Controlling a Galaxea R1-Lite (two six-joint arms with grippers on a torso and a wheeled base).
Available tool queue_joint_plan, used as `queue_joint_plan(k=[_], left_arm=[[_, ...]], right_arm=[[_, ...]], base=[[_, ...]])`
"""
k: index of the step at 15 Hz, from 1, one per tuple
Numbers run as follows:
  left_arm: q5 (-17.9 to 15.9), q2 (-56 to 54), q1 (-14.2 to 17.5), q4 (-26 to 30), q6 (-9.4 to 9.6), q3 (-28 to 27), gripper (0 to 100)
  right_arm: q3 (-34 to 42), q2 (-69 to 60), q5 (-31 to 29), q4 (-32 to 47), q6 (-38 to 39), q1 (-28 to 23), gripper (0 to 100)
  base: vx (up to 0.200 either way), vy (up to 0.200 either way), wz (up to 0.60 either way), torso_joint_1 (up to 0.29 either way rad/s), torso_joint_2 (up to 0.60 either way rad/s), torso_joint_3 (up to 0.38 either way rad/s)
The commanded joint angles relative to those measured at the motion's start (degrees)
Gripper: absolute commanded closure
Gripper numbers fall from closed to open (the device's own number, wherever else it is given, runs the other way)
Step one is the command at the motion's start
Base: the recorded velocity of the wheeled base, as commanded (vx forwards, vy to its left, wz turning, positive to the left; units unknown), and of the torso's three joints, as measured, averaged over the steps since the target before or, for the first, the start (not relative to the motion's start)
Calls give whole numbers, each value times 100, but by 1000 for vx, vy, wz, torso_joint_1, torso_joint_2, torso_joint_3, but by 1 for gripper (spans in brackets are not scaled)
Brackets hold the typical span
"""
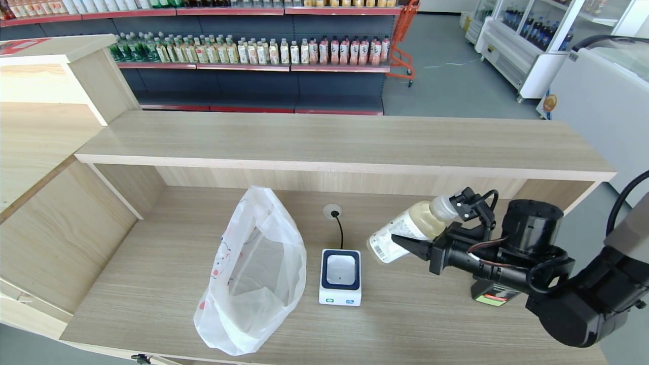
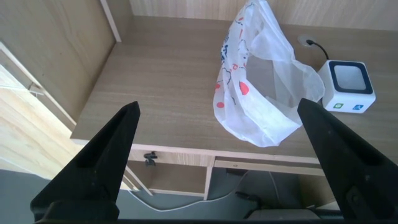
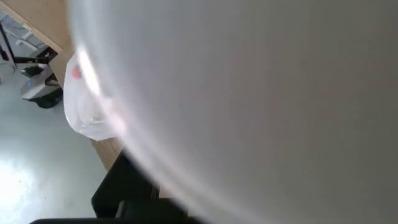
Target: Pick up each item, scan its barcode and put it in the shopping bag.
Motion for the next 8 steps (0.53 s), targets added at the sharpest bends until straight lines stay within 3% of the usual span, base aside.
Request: queue_joint_plan(k=[1, 4, 8], left_arm=[[-4, -2, 0, -1, -2, 1, 0], [-4, -2, 0, -1, -2, 1, 0], [-4, -2, 0, -1, -2, 1, 0]], right_arm=[[277, -509, -245, 57, 422, 16, 100], [303, -808, -1019, 875, 782, 16, 100], [285, -1784, -1327, 2096, 1371, 218, 100]], base=[[0, 0, 0, 0, 0, 0], [0, 0, 0, 0, 0, 0], [0, 0, 0, 0, 0, 0]])
